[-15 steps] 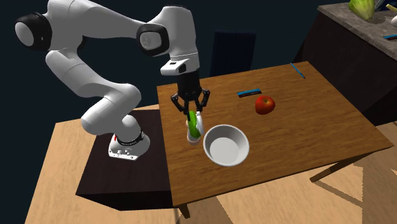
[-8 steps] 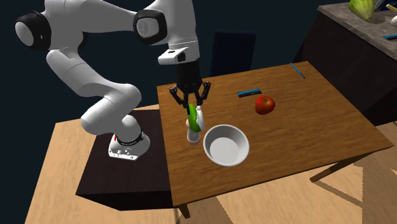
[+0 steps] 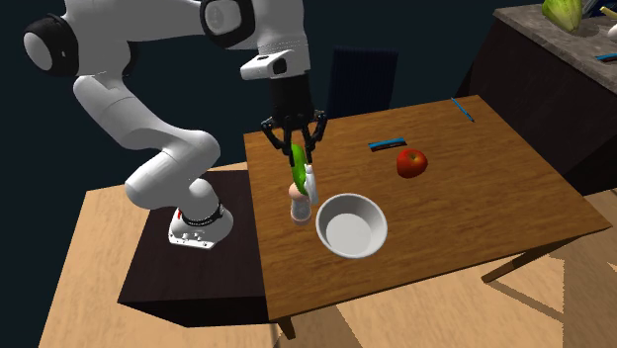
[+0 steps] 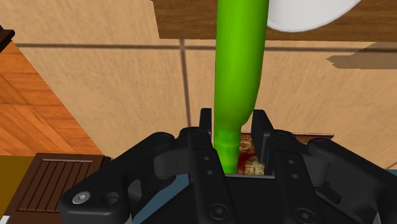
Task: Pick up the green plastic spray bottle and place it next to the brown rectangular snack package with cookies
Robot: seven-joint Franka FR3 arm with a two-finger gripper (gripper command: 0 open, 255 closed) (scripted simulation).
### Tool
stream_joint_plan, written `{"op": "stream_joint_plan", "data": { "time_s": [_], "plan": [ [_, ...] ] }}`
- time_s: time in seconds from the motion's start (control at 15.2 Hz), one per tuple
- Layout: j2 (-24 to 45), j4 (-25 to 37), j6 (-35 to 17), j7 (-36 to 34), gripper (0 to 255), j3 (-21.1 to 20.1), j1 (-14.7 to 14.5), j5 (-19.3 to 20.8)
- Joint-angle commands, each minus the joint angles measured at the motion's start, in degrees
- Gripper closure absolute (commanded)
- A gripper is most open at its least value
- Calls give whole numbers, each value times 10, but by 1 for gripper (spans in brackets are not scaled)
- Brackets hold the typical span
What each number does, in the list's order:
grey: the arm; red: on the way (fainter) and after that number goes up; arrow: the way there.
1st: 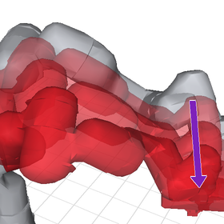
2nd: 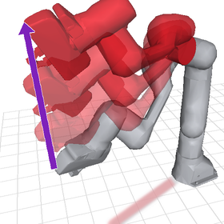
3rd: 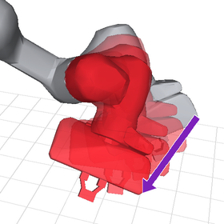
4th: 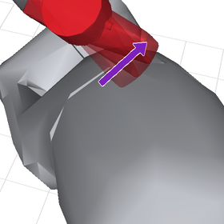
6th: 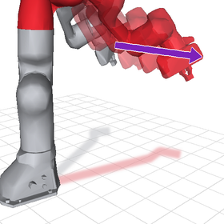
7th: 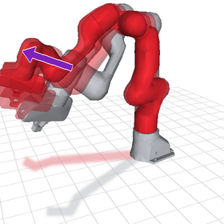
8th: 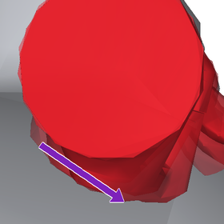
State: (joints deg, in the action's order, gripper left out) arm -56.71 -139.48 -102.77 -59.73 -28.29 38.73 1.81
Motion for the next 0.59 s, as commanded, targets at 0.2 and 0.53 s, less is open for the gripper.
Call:
{"op": "stream_joint_plan", "data": {
  "time_s": [0.2,0.53],
  "plan": [
    [12,42,28,9,255,7,8,7],
    [35,49,17,-58,255,-70,5,-27]
  ]
}}
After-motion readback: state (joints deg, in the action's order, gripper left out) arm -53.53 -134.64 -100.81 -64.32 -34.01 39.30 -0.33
